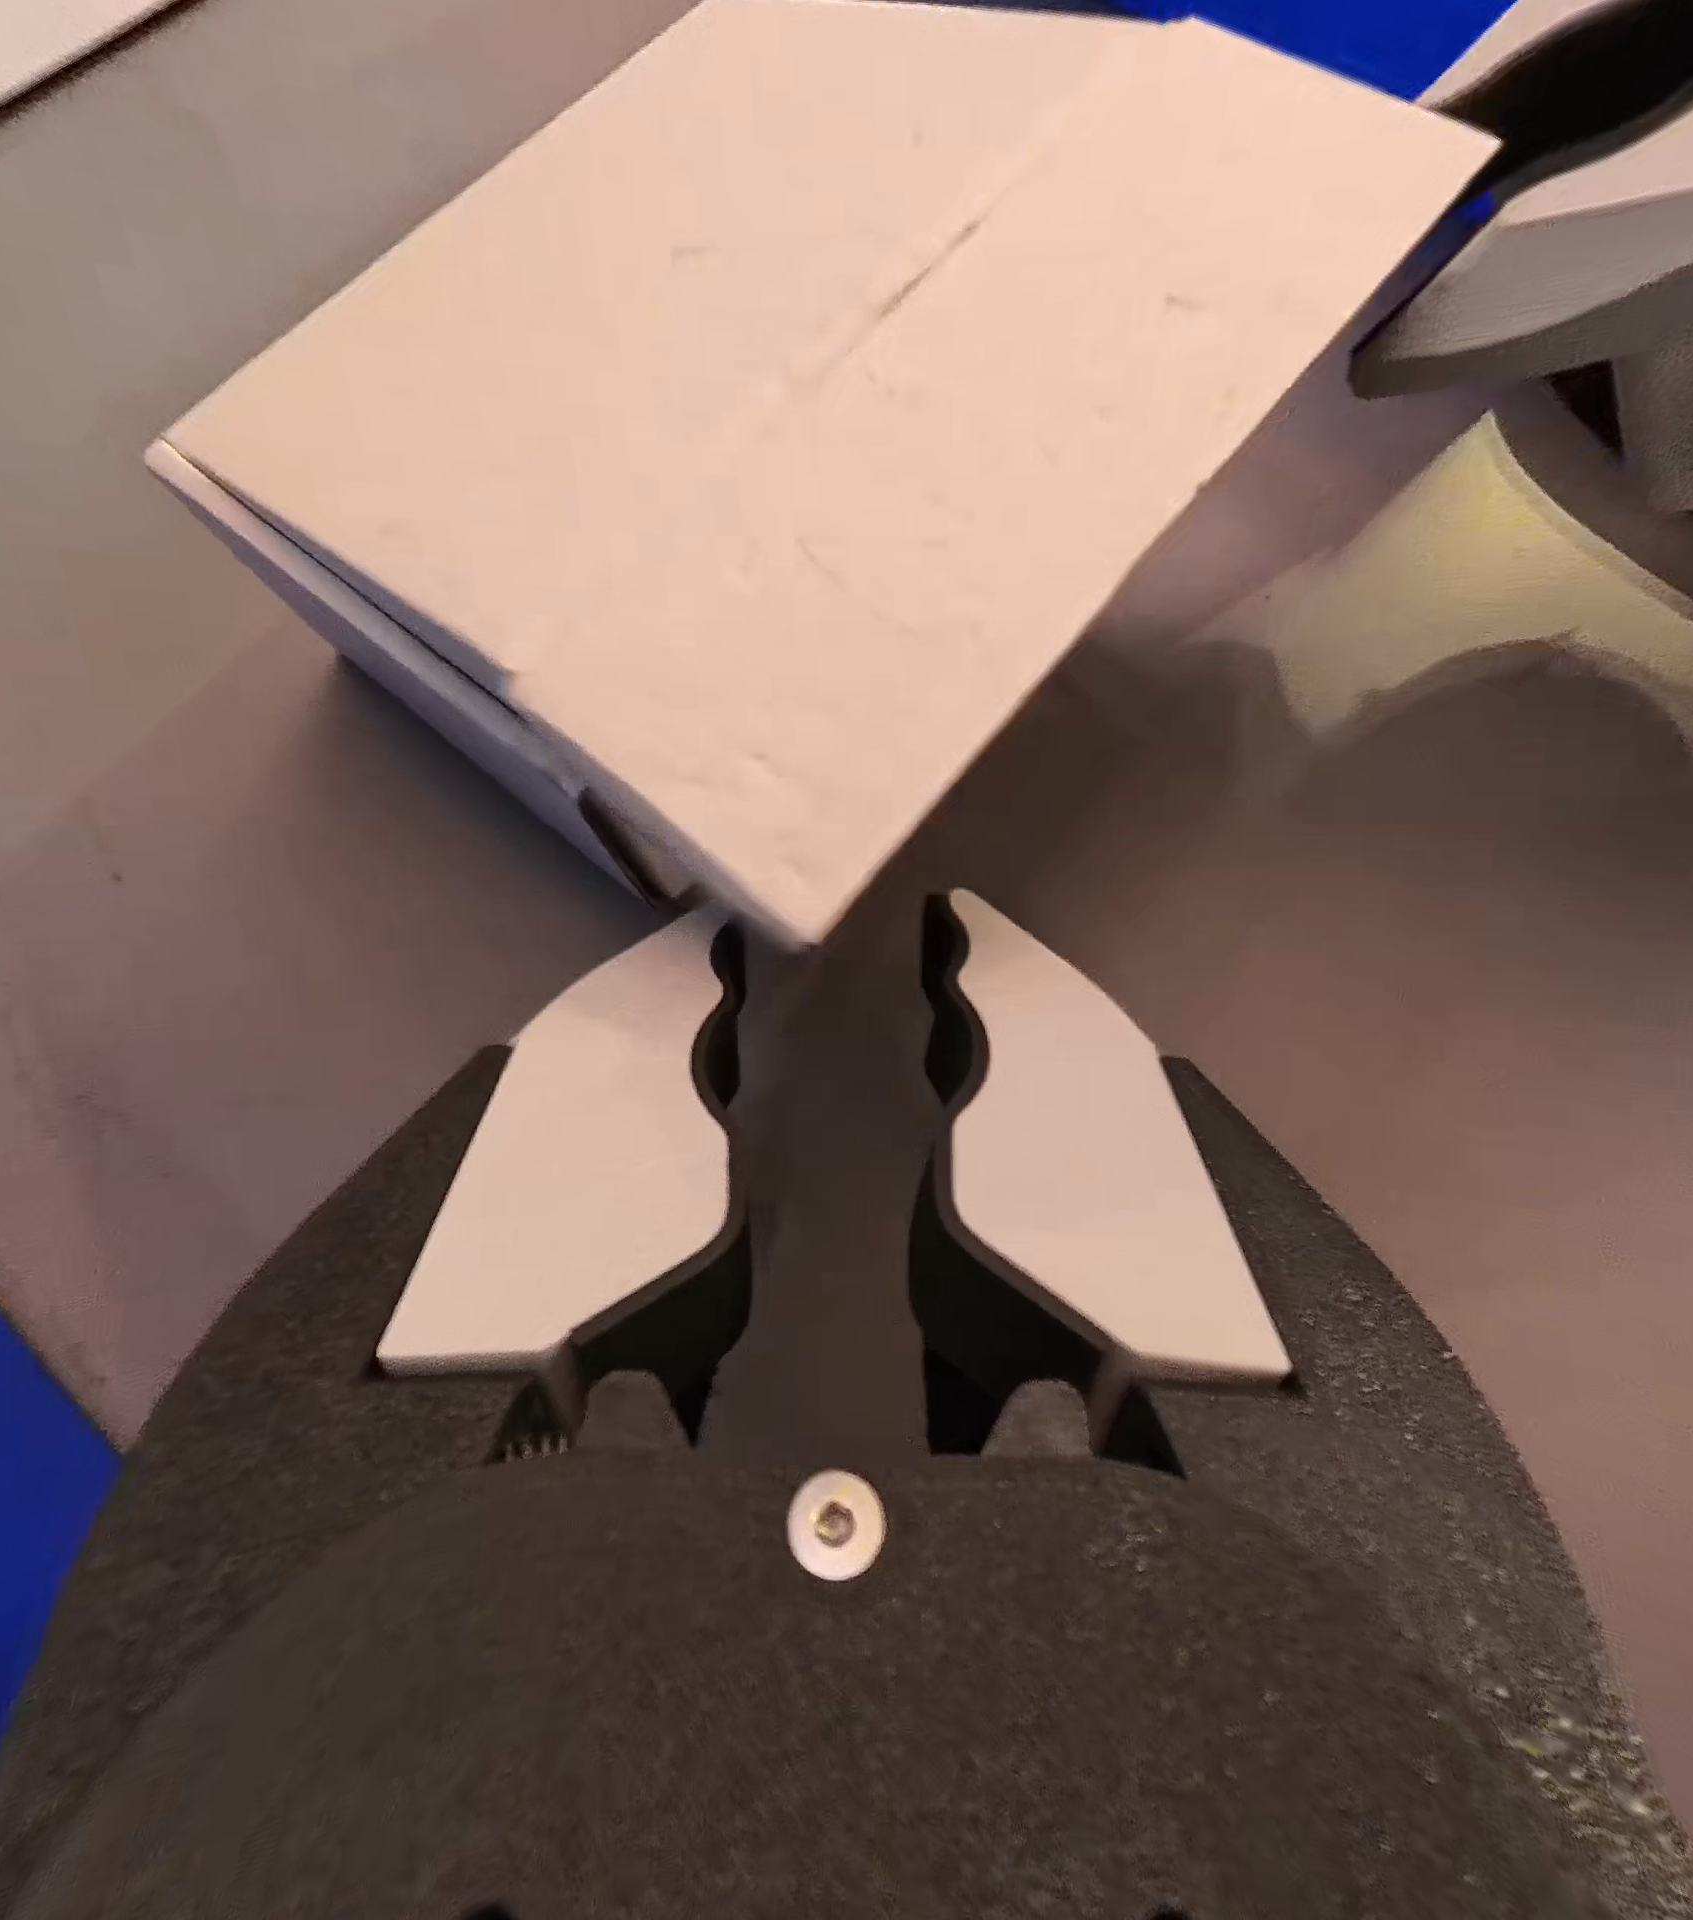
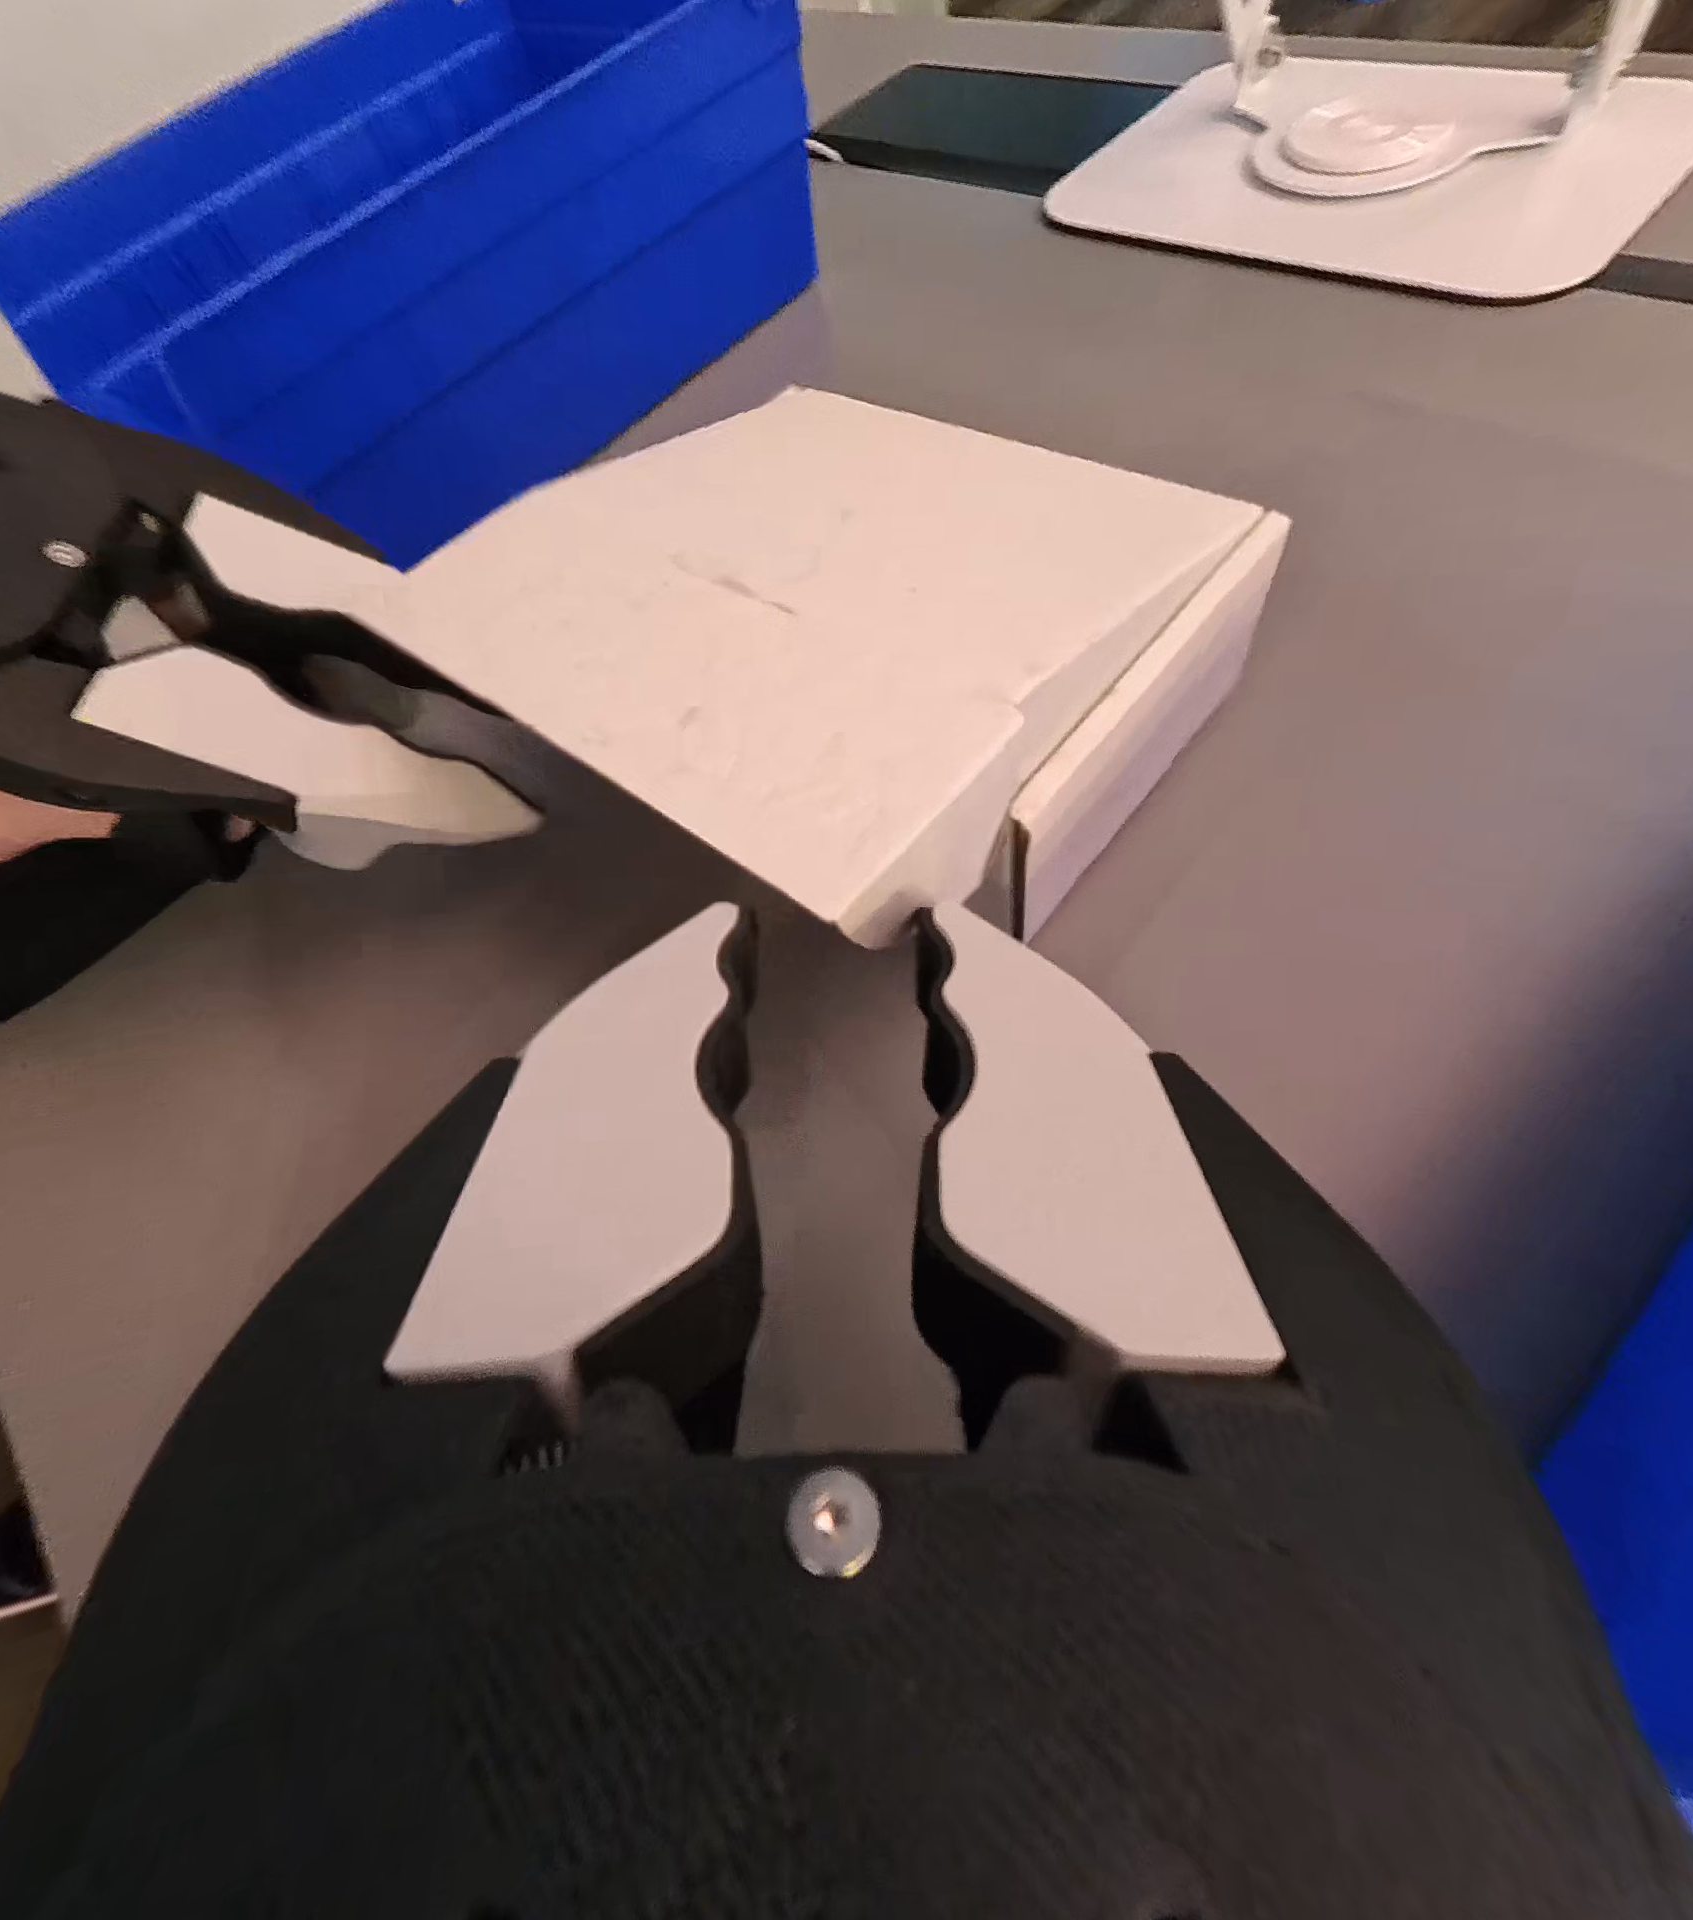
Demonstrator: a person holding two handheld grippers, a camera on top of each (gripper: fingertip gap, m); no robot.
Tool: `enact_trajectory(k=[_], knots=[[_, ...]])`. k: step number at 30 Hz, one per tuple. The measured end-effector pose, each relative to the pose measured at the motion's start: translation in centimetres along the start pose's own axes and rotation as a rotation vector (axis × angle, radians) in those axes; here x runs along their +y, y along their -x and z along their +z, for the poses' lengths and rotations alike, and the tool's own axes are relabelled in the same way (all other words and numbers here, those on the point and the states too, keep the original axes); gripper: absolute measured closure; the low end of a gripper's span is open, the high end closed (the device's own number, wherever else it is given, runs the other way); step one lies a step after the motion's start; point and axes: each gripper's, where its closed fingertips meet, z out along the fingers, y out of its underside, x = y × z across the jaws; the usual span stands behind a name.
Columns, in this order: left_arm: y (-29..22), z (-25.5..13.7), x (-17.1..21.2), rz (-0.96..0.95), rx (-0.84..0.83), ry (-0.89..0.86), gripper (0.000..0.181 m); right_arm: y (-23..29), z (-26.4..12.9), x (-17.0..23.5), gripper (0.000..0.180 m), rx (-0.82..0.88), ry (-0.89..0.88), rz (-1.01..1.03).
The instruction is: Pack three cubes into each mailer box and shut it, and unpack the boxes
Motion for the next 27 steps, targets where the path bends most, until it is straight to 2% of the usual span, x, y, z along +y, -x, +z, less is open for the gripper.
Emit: enact_trajectory(k=[1, 4, 8, 12, 14, 15, 17, 18, 20, 23, 25, 27], knots=[[-0.1, 0.0, 0.1, -0.009, 0.014, 0.005, 0.15, 0.3, -0.1, -0.2, 0.149, -0.034, -0.01, 0.013], [-0.2, -0.4, 0.0, -0.036, 0.031, -0.015, 0.146, 1.0, -0.3, -0.7, 0.141, -0.144, -0.01, 0.068], [-0.1, -1.9, -0.3, -0.056, 0.03, -0.062, 0.149, 0.3, -0.5, -0.6, 0.128, -0.158, 0.024, 0.071], [-0.4, -3.9, 0.3, -0.054, 0.028, -0.058, 0.149, 0.3, -1.3, -1.0, 0.123, -0.16, 0.009, -0.035], [-0.1, -5.2, -0.6, -0.044, 0.004, -0.112, 0.147, 0.5, -1.5, -1.0, 0.121, -0.175, 0.021, -0.097], [0.2, -5.8, -1.4, -0.037, -0.011, -0.155, 0.137, 0.6, -1.5, -0.9, 0.119, -0.183, 0.035, -0.118], [0.8, -6.8, -3.5, -0.01, -0.022, -0.264, 0.098, 1.0, -1.2, -1.1, 0.115, -0.22, 0.05, -0.113], [0.8, -7.1, -4.3, -0.015, -0.004, -0.308, 0.087, 1.0, -1.0, -1.3, 0.113, -0.233, 0.055, -0.085], [0.6, -7.2, -5.4, -0.076, 0.085, -0.348, 0.092, 1.2, -0.7, -1.8, 0.109, -0.259, 0.057, -0.061], [-0.4, -6.3, -5.6, -0.075, 0.223, -0.325, 0.096, 0.5, -0.3, -1.9, 0.104, -0.211, 0.058, -0.194], [0.0, -5.3, -5.0, -0.016, 0.207, -0.261, 0.097, -0.1, -0.2, -1.7, 0.102, -0.158, 0.081, -0.285], [1.1, -4.4, -4.3, 0.085, 0.111, -0.198, 0.096, 0.1, -0.1, -1.6, 0.103, -0.163, 0.104, -0.348]])
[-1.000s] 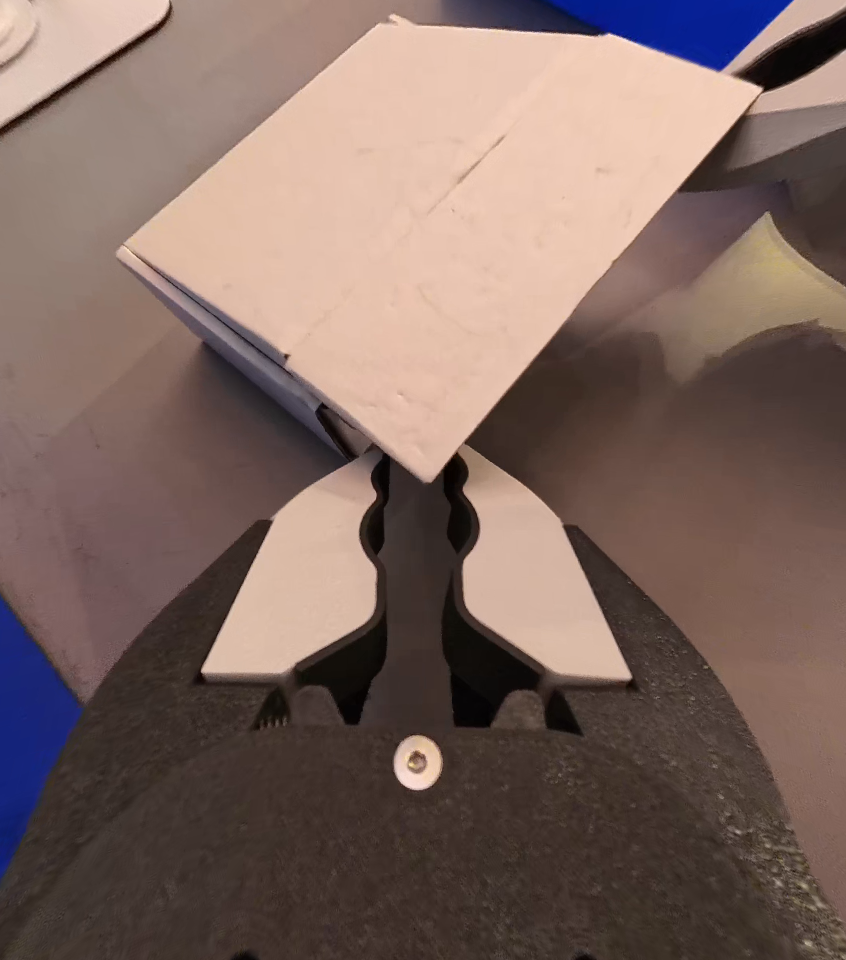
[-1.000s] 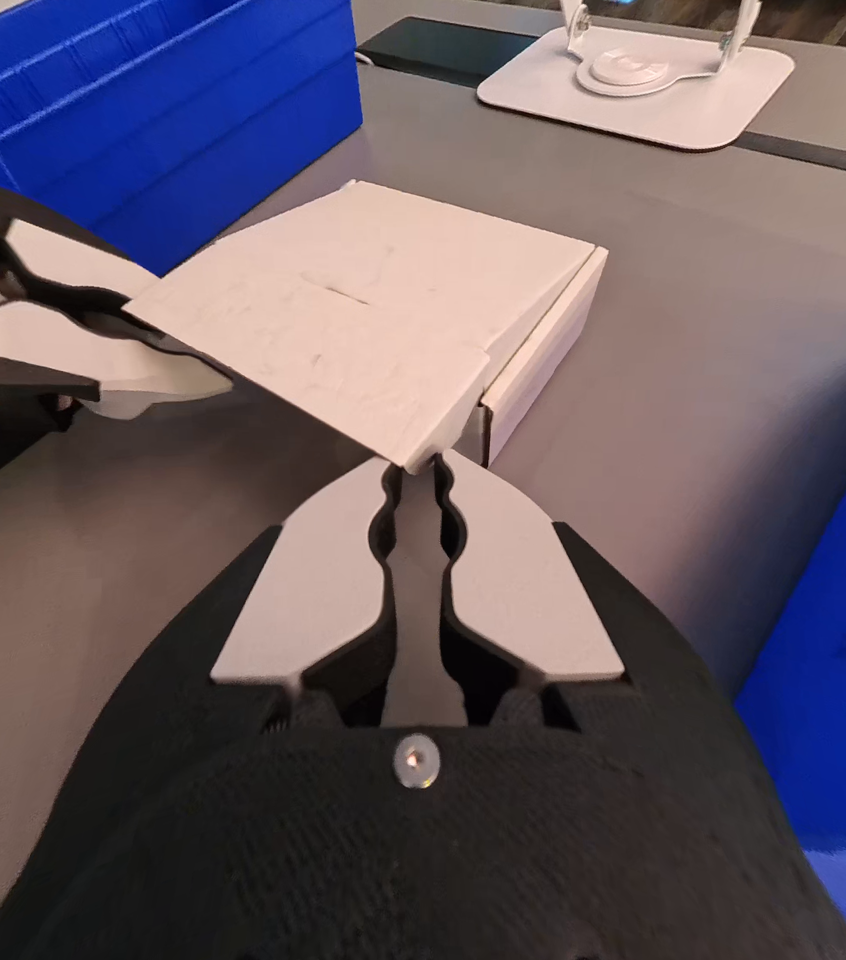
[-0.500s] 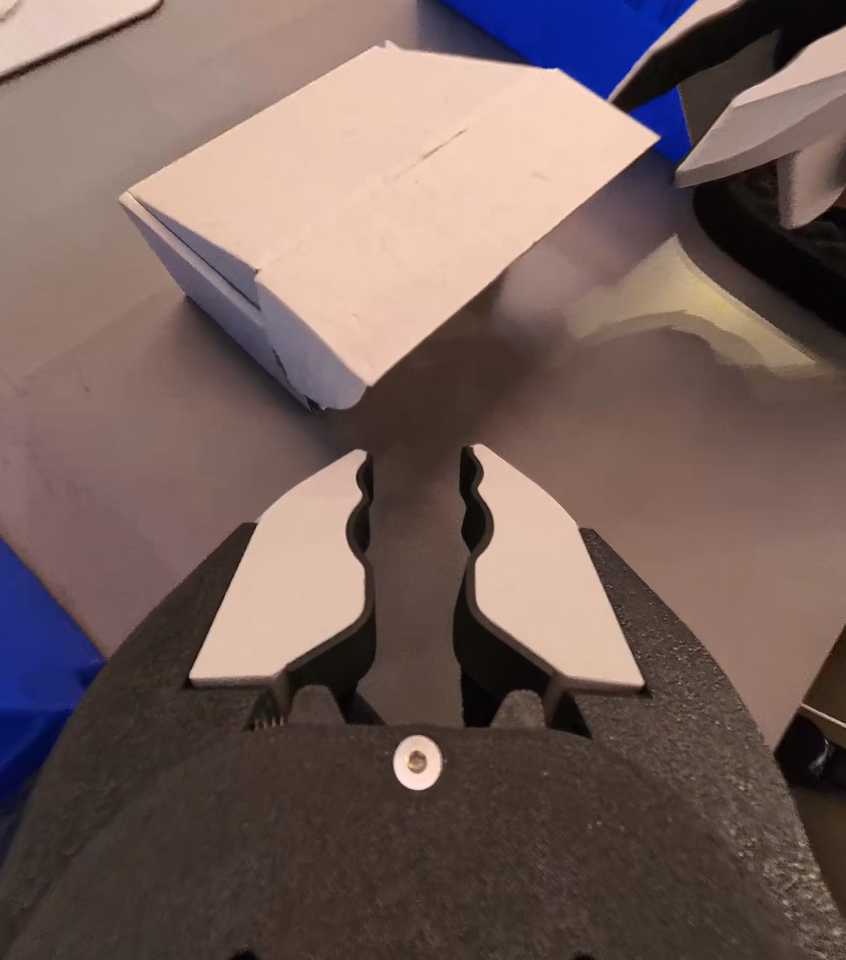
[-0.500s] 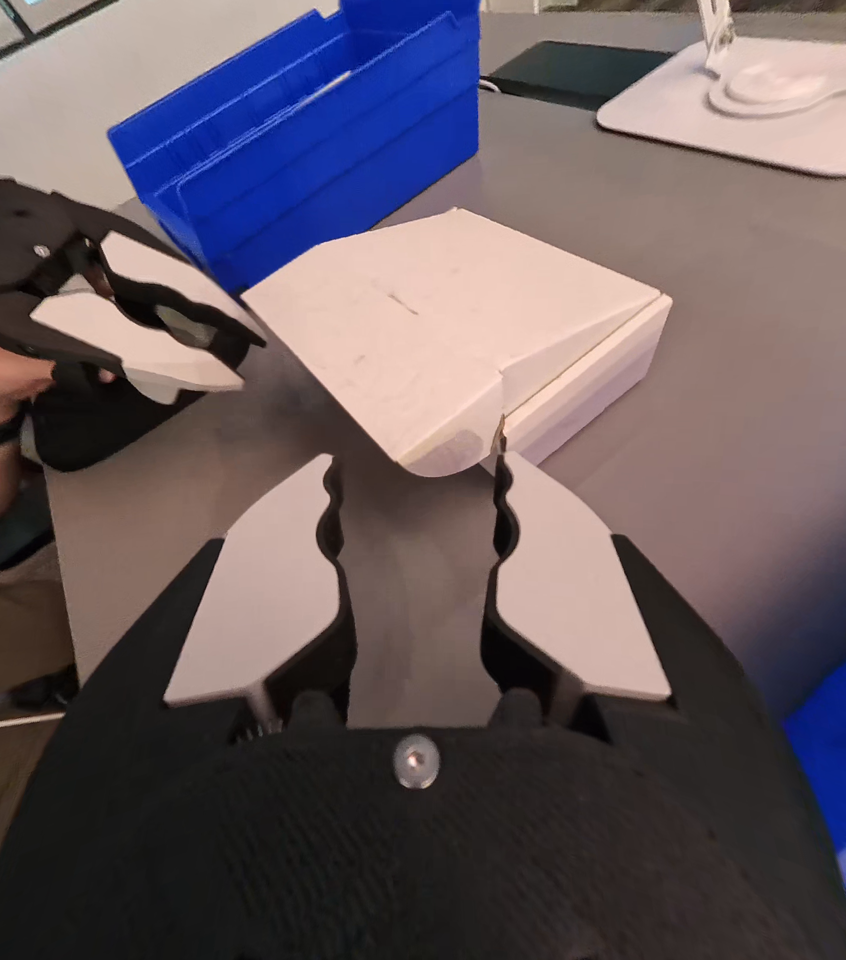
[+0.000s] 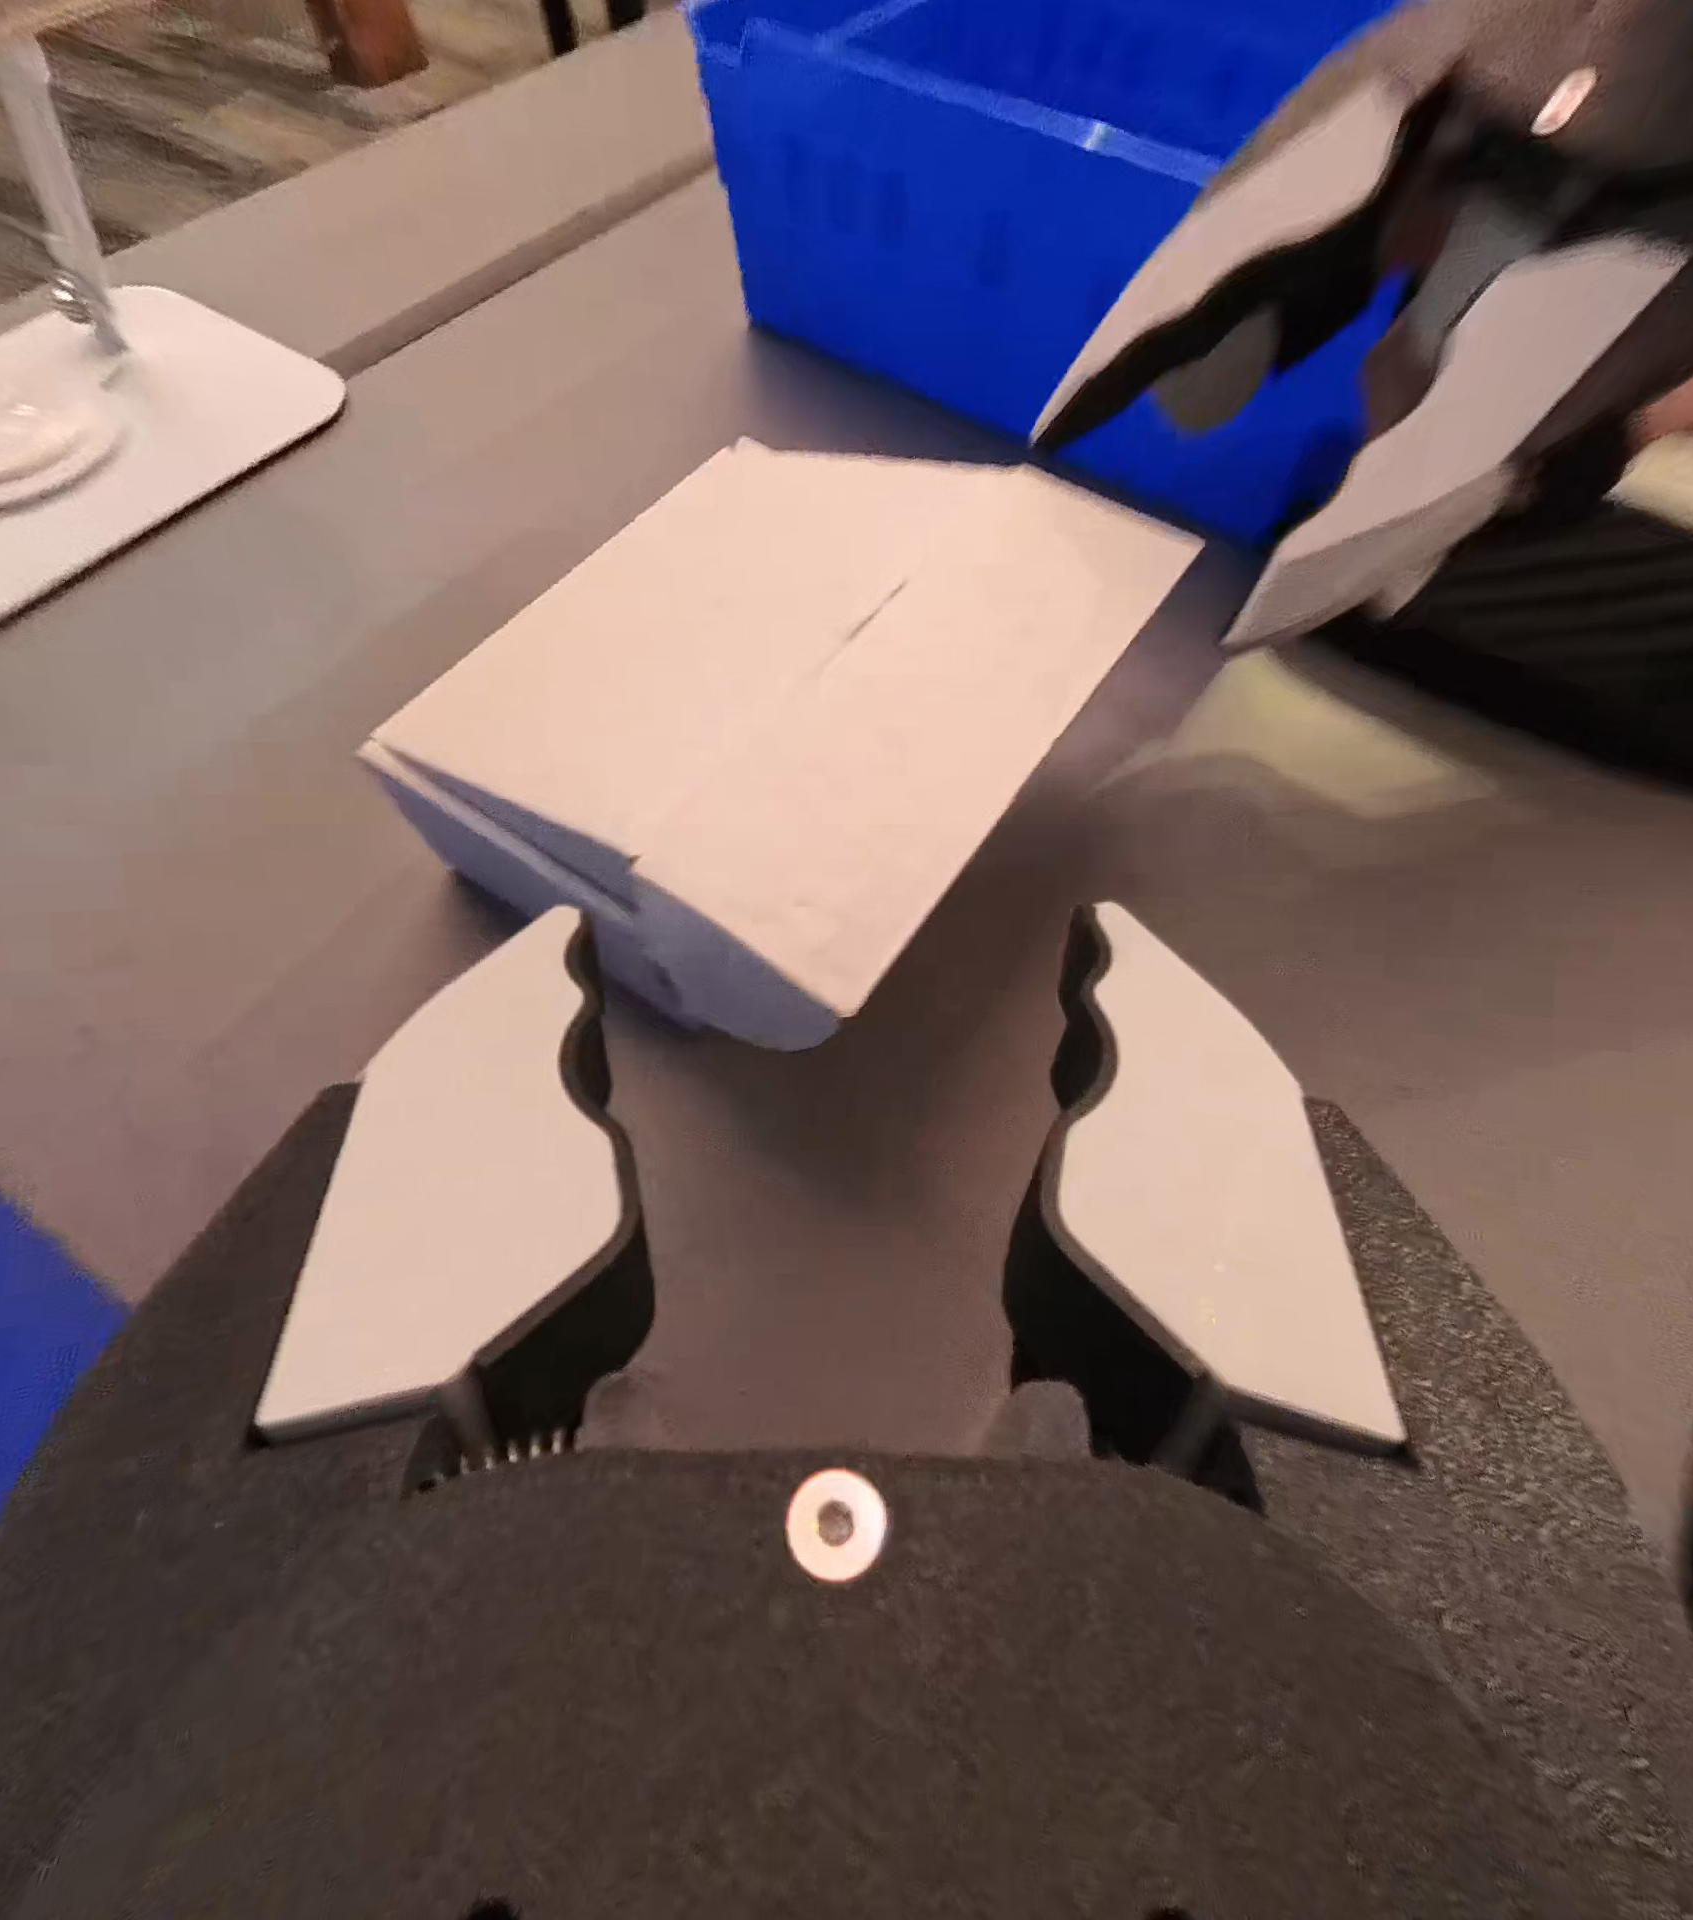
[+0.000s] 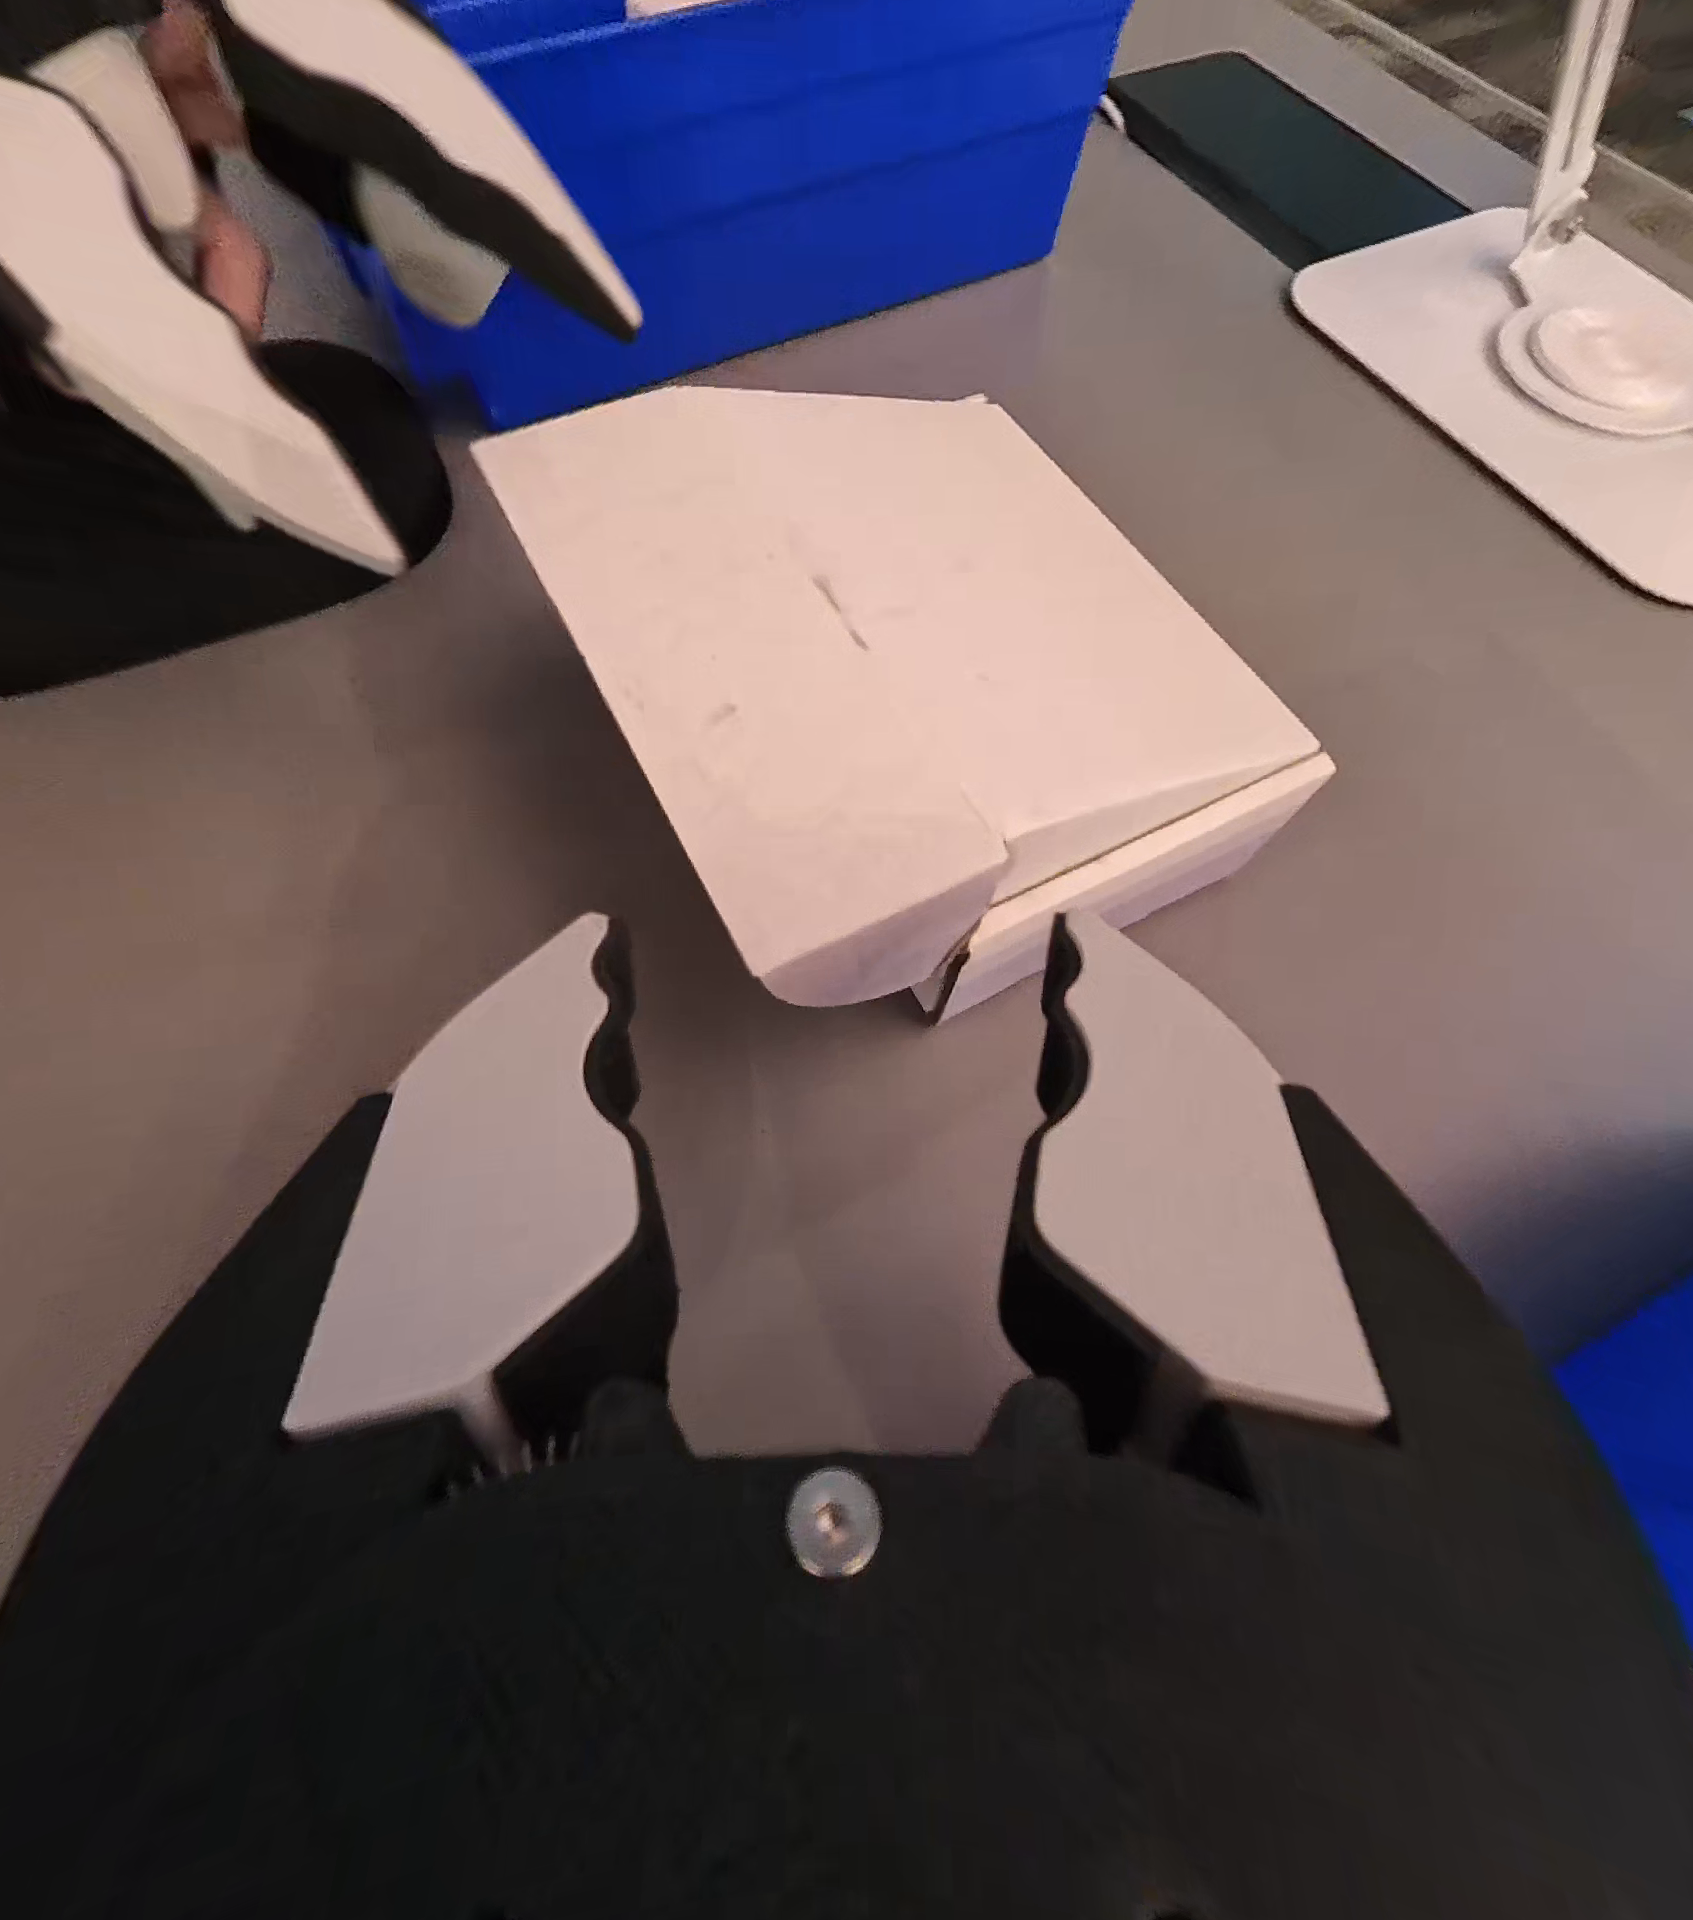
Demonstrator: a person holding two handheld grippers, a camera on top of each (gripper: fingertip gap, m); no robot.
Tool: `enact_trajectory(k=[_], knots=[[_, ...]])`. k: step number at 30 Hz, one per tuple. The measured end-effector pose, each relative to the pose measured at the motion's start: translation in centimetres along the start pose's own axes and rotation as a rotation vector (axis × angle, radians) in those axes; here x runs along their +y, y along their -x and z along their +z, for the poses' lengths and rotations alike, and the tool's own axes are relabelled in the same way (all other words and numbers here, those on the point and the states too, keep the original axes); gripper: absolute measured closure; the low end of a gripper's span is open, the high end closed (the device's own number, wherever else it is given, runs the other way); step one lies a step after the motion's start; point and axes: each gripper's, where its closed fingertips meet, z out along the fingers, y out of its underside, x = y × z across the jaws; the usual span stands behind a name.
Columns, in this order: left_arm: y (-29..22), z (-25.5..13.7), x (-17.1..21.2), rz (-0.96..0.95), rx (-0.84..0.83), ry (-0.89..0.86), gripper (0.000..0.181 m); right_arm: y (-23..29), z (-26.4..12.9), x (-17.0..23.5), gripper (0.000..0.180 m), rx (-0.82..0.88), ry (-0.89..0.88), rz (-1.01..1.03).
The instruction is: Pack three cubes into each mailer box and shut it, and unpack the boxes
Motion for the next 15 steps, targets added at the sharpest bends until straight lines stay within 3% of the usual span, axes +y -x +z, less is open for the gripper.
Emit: enact_trajectory(k=[5, 7, 10, 15], knots=[[2.7, 1.2, 2.6, 0.335, -0.235, 0.24, 0.093, -0.3, 0.8, 0.7, 0.103, 0.023, 0.081, -0.054], [2.7, 1.8, 3.6, 0.372, -0.237, 0.285, 0.096, -0.2, 1.1, 1.0, 0.104, 0.031, 0.093, -0.098], [1.8, 2.3, 3.7, 0.323, -0.181, 0.249, 0.101, -0.2, 1.4, 1.7, 0.111, 0.074, 0.116, -0.151], [-0.2, 2.1, 2.8, 0.116, -0.048, 0.134, 0.11, 1.0, 1.2, 1.8, 0.11, 0.025, 0.077, -0.023]])
